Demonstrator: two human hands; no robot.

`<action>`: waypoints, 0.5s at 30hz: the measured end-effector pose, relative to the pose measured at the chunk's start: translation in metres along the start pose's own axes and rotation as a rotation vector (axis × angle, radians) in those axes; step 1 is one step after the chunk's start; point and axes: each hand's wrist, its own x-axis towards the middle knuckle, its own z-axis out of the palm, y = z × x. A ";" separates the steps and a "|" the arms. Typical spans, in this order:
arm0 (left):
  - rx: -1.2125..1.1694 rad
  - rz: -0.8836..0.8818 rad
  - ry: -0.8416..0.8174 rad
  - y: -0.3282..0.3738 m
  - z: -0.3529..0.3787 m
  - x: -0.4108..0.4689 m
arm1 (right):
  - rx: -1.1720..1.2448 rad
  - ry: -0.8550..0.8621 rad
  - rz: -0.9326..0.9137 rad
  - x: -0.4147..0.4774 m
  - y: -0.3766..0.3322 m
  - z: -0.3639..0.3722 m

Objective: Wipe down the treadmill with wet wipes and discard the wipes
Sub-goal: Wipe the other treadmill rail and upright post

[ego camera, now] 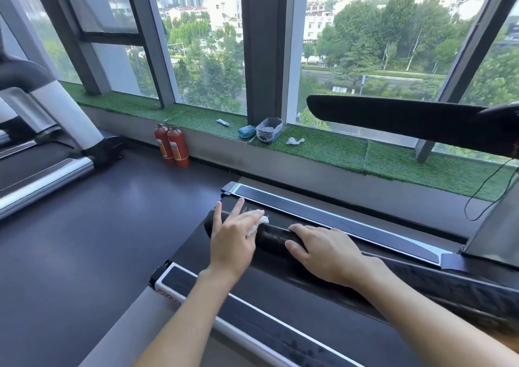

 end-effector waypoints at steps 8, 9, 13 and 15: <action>-0.133 0.067 0.036 0.014 0.005 -0.023 | -0.039 0.029 -0.022 0.005 -0.008 -0.002; -0.112 0.057 0.044 0.006 0.003 -0.019 | -0.034 0.044 -0.035 0.005 -0.010 -0.002; -0.035 -0.190 0.019 -0.034 -0.019 0.010 | -0.051 0.037 -0.061 0.006 -0.015 0.004; -0.083 -0.184 0.001 -0.024 -0.023 0.017 | -0.043 0.019 -0.051 0.007 -0.015 0.003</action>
